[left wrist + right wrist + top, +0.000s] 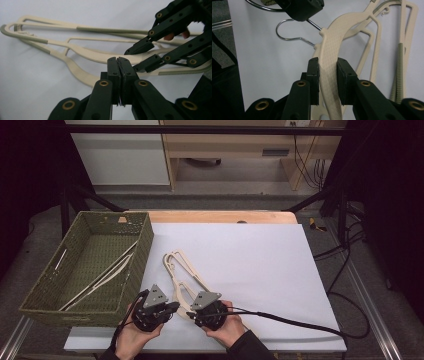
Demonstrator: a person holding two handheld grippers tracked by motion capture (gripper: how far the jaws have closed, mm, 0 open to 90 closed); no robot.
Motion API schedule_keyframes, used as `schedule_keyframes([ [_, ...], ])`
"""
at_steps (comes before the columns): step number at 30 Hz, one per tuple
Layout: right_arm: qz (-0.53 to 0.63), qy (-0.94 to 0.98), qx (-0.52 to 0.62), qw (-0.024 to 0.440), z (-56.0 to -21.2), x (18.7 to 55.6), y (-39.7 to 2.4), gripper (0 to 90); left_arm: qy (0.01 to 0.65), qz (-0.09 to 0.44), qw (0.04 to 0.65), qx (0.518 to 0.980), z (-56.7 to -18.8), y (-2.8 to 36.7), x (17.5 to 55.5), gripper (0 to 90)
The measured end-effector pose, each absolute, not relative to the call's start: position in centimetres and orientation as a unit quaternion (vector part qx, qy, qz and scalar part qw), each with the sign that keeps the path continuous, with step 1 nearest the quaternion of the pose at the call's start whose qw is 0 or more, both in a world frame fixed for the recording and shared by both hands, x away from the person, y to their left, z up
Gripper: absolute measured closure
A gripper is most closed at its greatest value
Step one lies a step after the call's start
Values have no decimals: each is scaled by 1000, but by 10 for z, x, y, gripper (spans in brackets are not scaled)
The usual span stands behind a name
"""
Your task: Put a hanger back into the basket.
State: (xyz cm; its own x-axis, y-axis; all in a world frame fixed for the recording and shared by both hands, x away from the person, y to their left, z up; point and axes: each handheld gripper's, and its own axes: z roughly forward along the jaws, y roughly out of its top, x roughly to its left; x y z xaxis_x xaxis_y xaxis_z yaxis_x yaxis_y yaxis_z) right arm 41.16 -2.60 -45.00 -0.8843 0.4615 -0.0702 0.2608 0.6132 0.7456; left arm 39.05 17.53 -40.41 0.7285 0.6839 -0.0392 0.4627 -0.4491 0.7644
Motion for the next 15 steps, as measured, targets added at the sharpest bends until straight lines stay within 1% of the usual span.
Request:
schedule_keyframes([
  [2,390,888,204,130,-449,411,-26,748,337,148,419,830,-396,181,388,799],
  [5,390,888,205,134,-446,411,-28,751,340,169,445,811,-386,191,386,661],
  [7,388,888,201,139,-444,411,-30,754,340,189,465,795,-377,201,384,586],
  [10,388,886,205,152,-439,411,-33,761,338,199,492,777,-368,215,384,469],
  [13,389,883,209,162,-433,412,-38,770,341,211,512,759,-364,229,383,380],
  [15,392,879,213,166,-429,414,-44,776,343,215,515,756,-363,235,384,323],
])
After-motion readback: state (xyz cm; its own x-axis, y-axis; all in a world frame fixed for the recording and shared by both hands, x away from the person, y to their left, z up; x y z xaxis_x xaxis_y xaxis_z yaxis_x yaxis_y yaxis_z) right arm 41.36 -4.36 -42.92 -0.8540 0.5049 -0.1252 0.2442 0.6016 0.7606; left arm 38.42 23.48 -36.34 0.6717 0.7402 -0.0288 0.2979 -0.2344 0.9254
